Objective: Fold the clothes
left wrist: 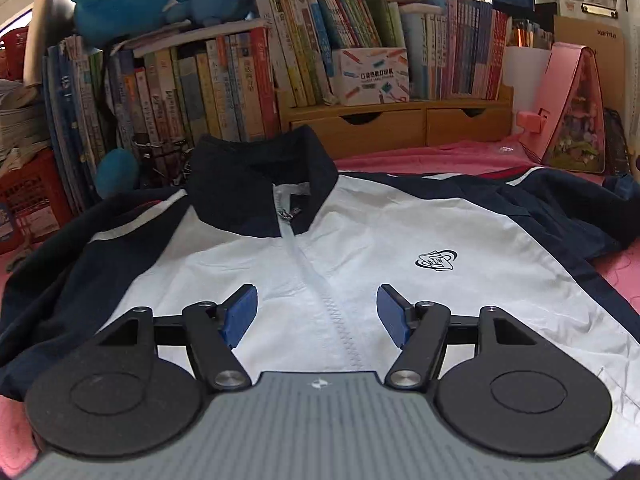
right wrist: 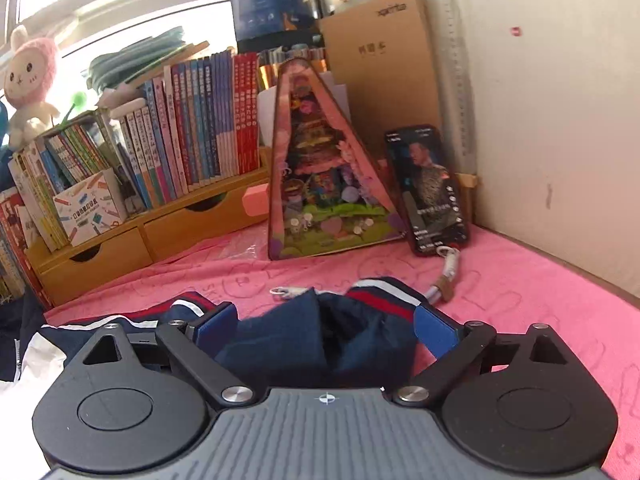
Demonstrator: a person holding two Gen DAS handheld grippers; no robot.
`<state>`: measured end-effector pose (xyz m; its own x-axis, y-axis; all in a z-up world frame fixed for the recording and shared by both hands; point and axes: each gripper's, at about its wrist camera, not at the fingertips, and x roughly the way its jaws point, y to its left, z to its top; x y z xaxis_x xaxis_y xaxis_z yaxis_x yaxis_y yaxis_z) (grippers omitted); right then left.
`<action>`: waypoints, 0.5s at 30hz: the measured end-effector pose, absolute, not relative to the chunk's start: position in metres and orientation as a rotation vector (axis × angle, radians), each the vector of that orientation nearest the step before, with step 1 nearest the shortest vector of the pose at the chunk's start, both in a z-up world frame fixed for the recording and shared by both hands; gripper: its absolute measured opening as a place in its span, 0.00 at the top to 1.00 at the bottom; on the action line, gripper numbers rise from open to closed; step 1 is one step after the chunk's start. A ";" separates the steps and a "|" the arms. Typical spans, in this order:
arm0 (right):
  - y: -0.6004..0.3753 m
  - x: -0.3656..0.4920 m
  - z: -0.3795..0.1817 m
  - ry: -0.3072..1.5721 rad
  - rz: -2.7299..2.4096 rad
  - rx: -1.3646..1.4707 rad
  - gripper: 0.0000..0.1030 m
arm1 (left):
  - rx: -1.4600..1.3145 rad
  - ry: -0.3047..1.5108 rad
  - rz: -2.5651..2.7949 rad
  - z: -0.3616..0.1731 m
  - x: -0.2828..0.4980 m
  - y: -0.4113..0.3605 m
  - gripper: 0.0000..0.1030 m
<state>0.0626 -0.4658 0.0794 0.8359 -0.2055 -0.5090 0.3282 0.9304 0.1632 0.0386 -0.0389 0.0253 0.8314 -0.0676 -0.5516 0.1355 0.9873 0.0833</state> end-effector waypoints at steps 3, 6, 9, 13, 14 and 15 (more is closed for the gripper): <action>-0.461 0.099 0.071 0.606 -0.309 0.166 0.05 | 0.134 0.628 -0.094 0.005 0.042 -0.047 0.36; -0.464 0.109 0.058 0.670 -0.324 0.143 0.54 | 0.110 0.651 -0.074 0.000 0.041 -0.041 0.28; -0.494 0.072 0.061 0.512 -0.357 0.286 0.60 | 0.077 0.670 -0.071 -0.002 0.043 -0.035 0.24; -0.534 0.033 0.065 0.350 -0.789 0.381 0.54 | 0.092 0.669 -0.064 -0.003 0.043 -0.037 0.23; -0.544 0.028 0.064 0.347 -0.813 0.411 0.53 | 0.089 0.670 -0.063 -0.003 0.043 -0.037 0.23; -0.551 0.025 0.064 0.355 -0.807 0.447 0.48 | 0.085 0.671 -0.064 -0.003 0.044 -0.036 0.23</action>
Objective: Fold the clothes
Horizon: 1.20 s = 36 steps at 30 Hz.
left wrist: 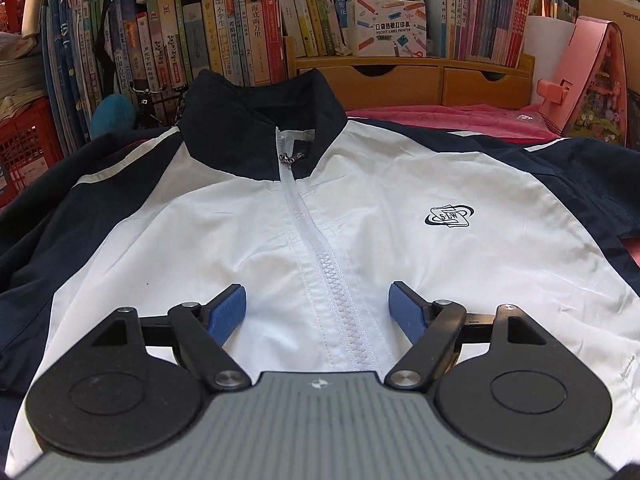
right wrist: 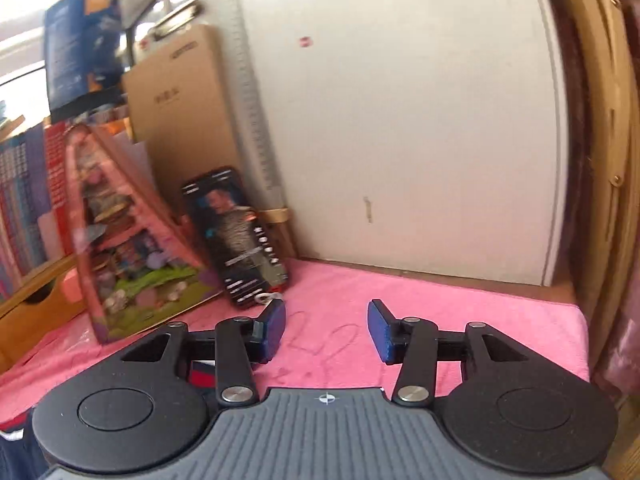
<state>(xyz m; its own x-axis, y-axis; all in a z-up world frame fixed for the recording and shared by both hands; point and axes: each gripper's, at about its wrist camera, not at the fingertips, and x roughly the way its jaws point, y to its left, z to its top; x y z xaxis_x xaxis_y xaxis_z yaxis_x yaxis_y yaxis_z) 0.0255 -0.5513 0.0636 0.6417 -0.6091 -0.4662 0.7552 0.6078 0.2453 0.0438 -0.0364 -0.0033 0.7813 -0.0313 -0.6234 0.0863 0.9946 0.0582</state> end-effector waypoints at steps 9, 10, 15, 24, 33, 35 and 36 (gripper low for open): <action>-0.501 0.105 0.064 0.656 -0.445 0.181 0.03 | 0.103 0.669 -0.045 -0.004 0.044 -0.039 0.19; -0.493 0.119 0.058 0.716 -0.429 0.139 0.07 | 0.103 0.669 -0.044 -0.004 0.044 -0.039 0.19; -0.494 0.123 0.068 0.722 -0.397 0.174 0.81 | 0.107 0.668 -0.040 -0.004 0.044 -0.040 0.18; -0.542 0.015 0.131 0.000 -0.269 0.286 0.58 | 0.091 0.672 -0.047 -0.005 0.044 -0.035 0.18; -0.608 0.025 0.035 0.527 -0.509 0.547 0.42 | 0.084 0.674 -0.051 -0.006 0.044 -0.034 0.18; -0.614 0.027 0.035 0.499 -0.502 0.594 0.34 | 0.085 0.673 -0.049 -0.006 0.044 -0.034 0.17; -0.617 0.034 0.036 0.506 -0.504 0.603 0.29 | 0.086 0.673 -0.048 -0.006 0.044 -0.034 0.17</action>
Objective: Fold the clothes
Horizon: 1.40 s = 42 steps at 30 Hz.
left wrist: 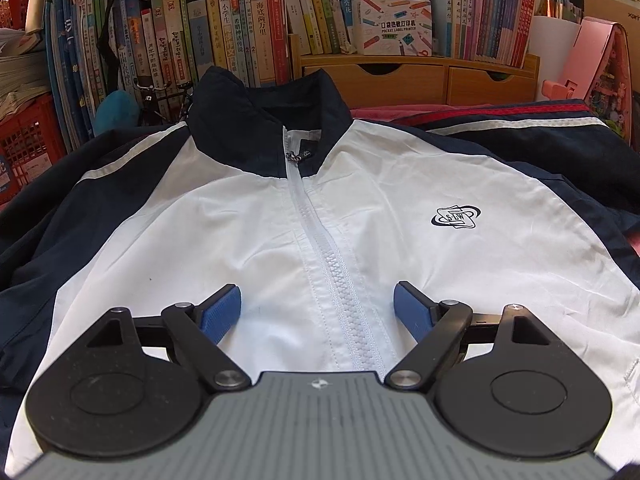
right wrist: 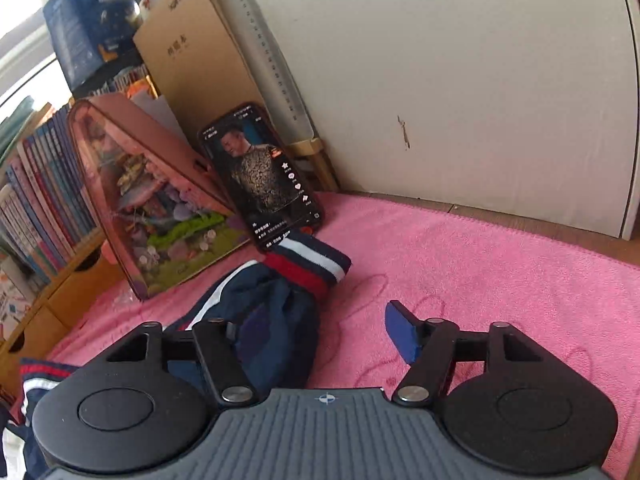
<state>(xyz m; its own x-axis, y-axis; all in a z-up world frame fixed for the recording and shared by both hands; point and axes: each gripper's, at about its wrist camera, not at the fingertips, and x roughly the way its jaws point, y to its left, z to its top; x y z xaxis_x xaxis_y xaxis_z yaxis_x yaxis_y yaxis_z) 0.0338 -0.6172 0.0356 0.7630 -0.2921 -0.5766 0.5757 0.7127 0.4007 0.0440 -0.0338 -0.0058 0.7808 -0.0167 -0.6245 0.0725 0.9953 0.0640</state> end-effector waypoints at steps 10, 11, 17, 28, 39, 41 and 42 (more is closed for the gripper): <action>-0.579 0.074 0.069 0.412 -0.524 0.244 0.85 | 0.141 0.634 -0.085 0.004 0.048 -0.036 0.27; -0.572 0.069 0.082 0.323 -0.545 0.161 0.85 | 0.178 0.625 -0.084 0.007 0.052 -0.038 0.27; -0.582 0.112 0.108 0.415 -0.732 -0.176 0.40 | 0.199 0.609 -0.087 0.008 0.060 -0.033 0.26; -0.427 0.062 0.101 0.447 -0.178 -0.214 0.23 | 0.203 0.626 0.000 0.004 0.018 0.028 0.24; -0.199 0.067 0.058 0.793 0.640 0.028 0.23 | -0.019 0.673 0.101 -0.002 0.009 0.092 0.17; -0.192 0.064 0.046 0.813 0.566 -0.061 0.23 | -0.008 0.672 0.105 -0.002 0.008 0.090 0.17; -0.198 0.066 0.039 0.828 0.500 -0.102 0.23 | -0.012 0.673 0.104 -0.003 0.008 0.091 0.17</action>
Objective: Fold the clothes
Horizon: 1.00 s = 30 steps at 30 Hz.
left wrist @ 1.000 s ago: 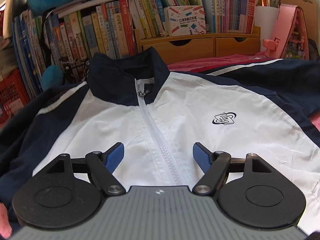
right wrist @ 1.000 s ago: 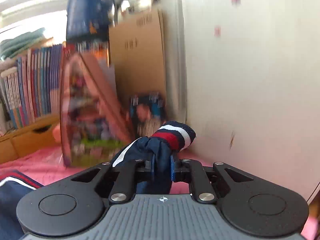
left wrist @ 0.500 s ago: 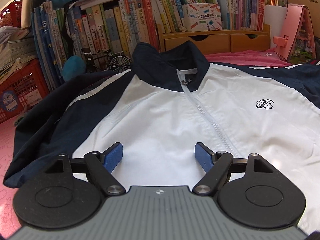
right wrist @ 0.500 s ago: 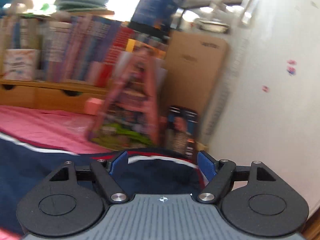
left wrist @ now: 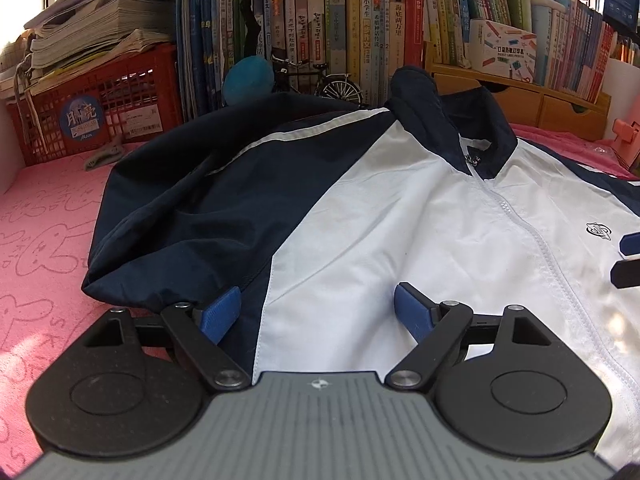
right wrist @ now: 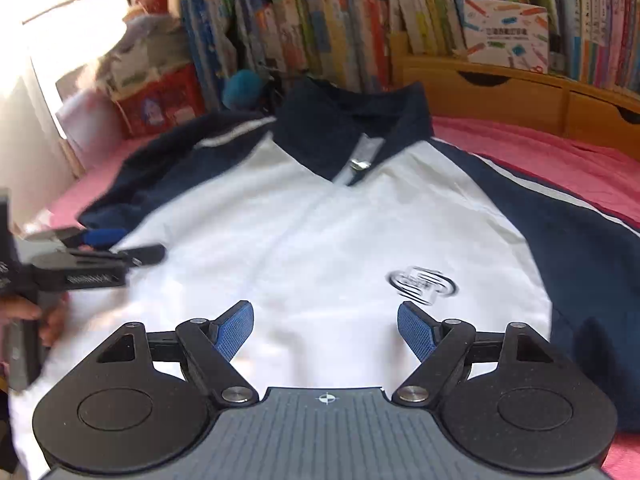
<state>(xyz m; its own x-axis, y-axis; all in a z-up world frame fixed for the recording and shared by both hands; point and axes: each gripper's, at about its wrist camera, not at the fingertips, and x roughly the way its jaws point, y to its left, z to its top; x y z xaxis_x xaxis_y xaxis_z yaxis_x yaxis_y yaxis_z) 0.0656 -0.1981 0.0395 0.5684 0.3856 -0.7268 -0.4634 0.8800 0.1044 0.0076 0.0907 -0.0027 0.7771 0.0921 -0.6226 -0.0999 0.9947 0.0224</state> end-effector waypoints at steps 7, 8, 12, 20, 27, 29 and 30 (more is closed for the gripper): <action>-0.351 0.095 0.028 0.883 -0.166 -0.118 0.10 | -0.015 0.679 0.096 -0.004 0.009 0.091 0.14; -0.367 0.092 0.033 0.884 -0.281 -0.138 0.17 | -0.015 0.679 0.097 -0.004 0.009 0.091 0.14; -0.394 0.050 0.072 0.800 -0.398 -0.227 0.33 | -0.015 0.679 0.099 -0.004 0.009 0.091 0.14; -0.246 -0.025 0.107 0.566 0.210 -0.099 0.11 | -0.018 0.680 0.099 -0.005 0.008 0.090 0.13; -0.135 0.038 0.055 0.621 0.404 0.036 0.12 | -0.018 0.680 0.098 -0.005 0.008 0.091 0.13; -0.114 0.057 0.037 0.650 0.379 0.033 0.12 | -0.019 0.679 0.099 -0.005 0.008 0.091 0.13; -0.108 0.061 0.031 0.659 0.360 0.006 0.12 | -0.020 0.678 0.101 -0.005 0.008 0.091 0.13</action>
